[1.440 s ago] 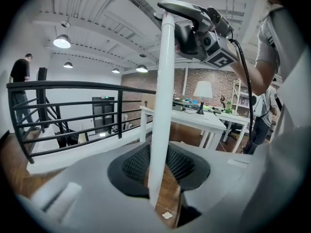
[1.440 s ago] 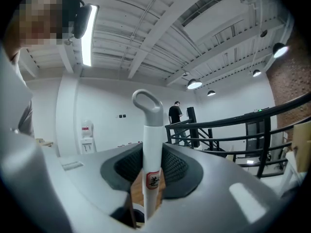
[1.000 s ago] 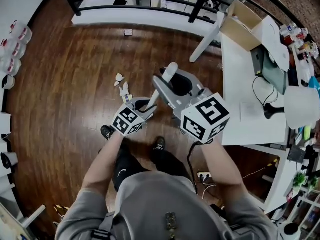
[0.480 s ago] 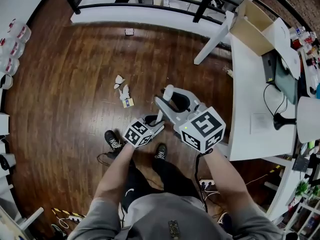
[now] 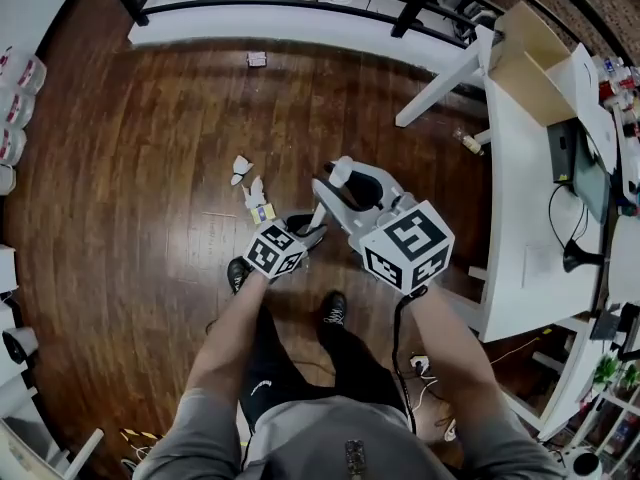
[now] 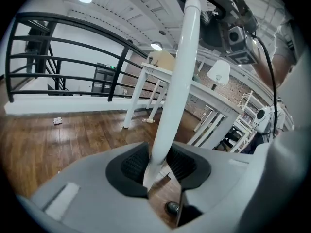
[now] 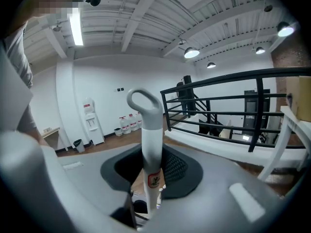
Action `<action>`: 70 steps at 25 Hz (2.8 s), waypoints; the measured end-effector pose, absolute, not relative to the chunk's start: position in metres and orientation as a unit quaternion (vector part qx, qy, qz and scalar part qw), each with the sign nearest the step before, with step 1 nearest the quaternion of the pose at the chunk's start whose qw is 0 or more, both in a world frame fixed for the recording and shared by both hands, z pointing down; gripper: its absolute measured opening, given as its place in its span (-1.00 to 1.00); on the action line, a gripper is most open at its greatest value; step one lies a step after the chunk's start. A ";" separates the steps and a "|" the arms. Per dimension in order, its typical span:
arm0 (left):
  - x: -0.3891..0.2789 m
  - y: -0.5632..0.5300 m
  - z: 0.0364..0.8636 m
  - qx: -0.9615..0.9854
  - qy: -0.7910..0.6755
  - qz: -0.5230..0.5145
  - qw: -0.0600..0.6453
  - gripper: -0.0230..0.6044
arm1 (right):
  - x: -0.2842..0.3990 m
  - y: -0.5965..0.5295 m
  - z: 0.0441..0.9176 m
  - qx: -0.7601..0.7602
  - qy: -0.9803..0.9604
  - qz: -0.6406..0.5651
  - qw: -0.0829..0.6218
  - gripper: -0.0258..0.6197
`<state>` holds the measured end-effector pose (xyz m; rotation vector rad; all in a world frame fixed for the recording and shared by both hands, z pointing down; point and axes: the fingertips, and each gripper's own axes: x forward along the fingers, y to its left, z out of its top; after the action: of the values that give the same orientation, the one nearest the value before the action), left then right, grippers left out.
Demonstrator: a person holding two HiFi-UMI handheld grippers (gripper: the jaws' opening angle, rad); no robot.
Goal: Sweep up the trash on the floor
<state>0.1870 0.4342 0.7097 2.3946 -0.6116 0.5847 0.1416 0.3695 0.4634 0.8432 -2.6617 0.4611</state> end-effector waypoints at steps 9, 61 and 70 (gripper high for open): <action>0.092 0.352 0.709 0.904 -0.211 0.213 0.305 -0.55 | 0.049 0.286 0.463 0.340 -0.913 0.168 0.148 -0.64; 0.001 -0.169 0.713 0.876 -0.274 0.258 0.301 -0.47 | 0.015 -0.212 0.462 0.351 -0.905 0.206 0.120 -0.63; 0.010 -0.235 0.707 0.854 -0.347 0.235 0.310 -0.45 | 0.024 -0.265 0.454 0.290 -0.930 0.187 0.126 -0.63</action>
<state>0.0096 -0.2351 0.7069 2.2547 -0.9168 0.6195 0.0237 -0.2651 0.4542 0.8442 -2.7082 0.5459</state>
